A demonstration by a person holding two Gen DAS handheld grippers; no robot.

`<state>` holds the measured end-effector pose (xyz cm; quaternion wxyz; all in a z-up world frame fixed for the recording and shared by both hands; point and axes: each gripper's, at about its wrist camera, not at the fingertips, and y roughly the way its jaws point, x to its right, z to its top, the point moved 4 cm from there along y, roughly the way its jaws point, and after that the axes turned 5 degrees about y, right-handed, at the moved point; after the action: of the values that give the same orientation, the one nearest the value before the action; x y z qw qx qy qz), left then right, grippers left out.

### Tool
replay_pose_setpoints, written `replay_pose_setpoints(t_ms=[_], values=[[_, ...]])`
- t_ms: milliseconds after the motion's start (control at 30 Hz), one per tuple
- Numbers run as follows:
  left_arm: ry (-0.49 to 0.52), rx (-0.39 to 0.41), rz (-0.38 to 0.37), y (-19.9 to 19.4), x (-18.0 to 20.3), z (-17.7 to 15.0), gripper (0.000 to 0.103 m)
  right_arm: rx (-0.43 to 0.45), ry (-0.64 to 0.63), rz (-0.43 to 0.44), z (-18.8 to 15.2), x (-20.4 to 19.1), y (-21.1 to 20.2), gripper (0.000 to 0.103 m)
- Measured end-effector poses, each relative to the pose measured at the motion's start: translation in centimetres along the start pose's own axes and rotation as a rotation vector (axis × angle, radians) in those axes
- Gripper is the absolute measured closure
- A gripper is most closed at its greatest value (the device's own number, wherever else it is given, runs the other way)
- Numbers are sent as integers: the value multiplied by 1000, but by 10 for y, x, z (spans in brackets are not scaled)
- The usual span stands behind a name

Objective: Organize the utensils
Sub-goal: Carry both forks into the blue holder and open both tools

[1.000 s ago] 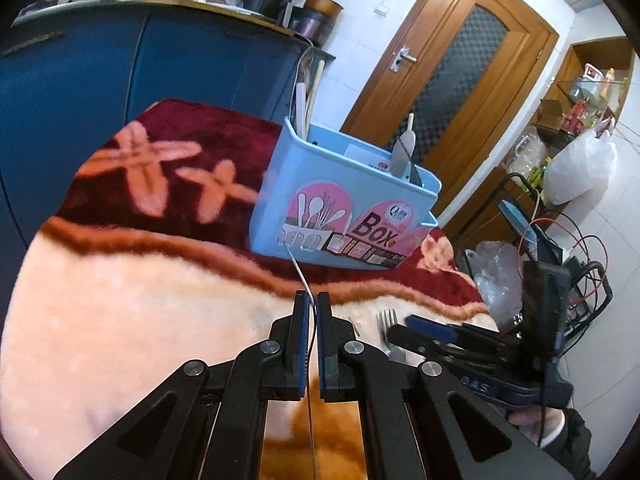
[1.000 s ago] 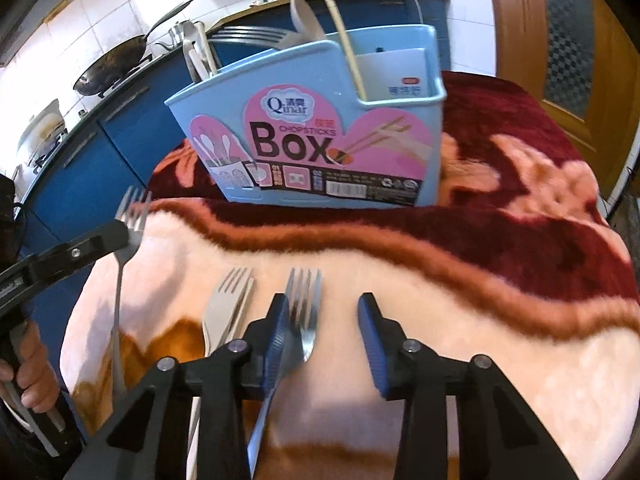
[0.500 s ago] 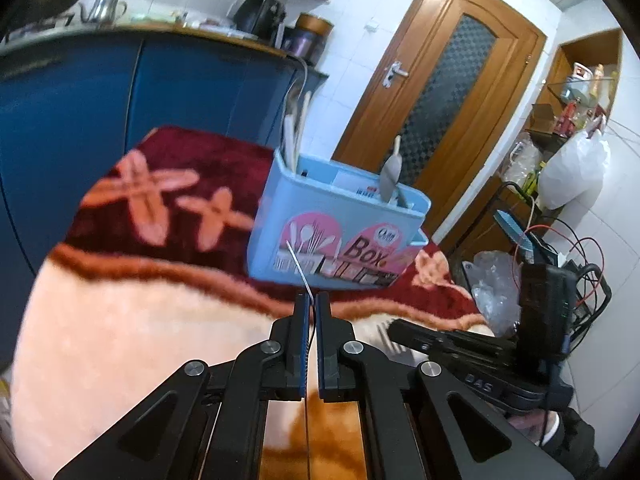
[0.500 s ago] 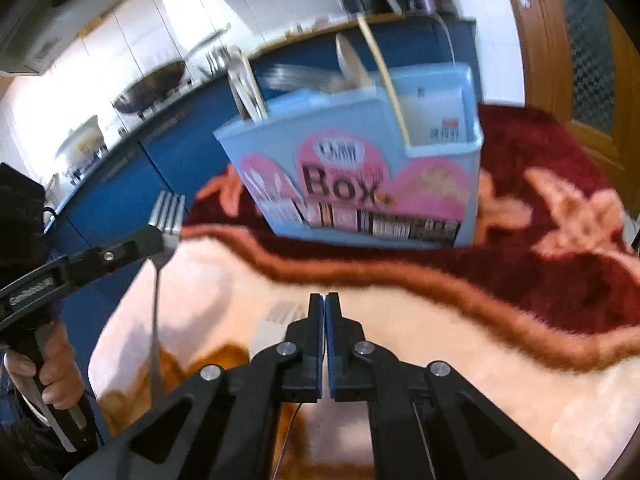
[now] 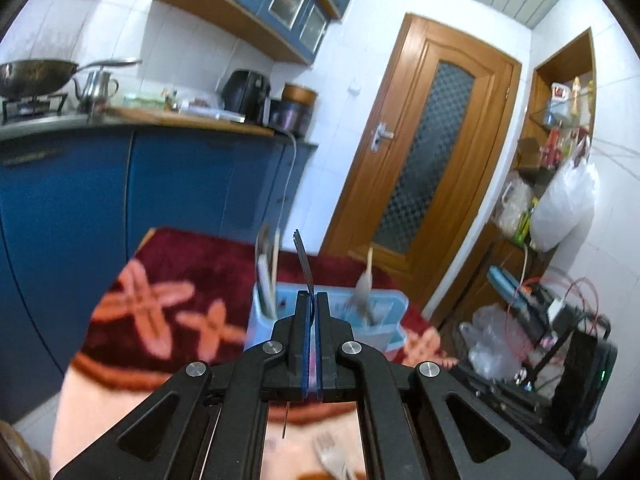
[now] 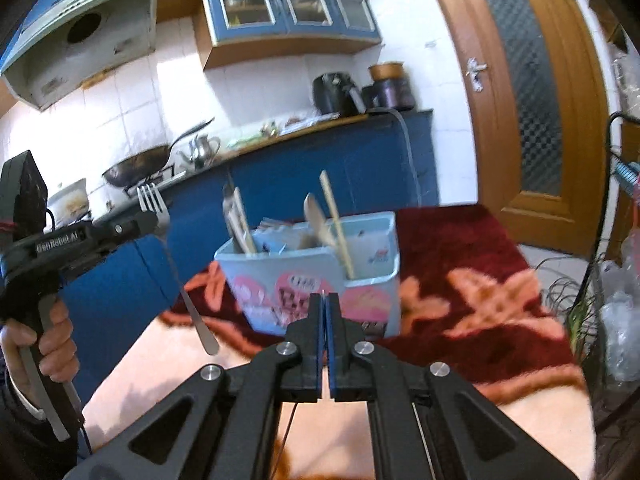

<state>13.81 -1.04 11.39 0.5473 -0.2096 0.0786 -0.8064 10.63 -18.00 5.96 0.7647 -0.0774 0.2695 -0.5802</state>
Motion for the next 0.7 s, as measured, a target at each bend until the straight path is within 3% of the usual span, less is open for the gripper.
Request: replay_pose_setpoints(t_ms=[133,367,567,700], values=[[-6,64,-1,-3,1,30,102,75,-37,-50,12,3,-12,100],[-19,174,9,-1,-1,72,102,111,-40,-76,23,10,-17,100],[-14,176,34,22,-8,67,102,132,-40,-111,28,14,-21,100],[-15,134,56,41,-15,49,102,168,-42,-132,40,15,-27,100]])
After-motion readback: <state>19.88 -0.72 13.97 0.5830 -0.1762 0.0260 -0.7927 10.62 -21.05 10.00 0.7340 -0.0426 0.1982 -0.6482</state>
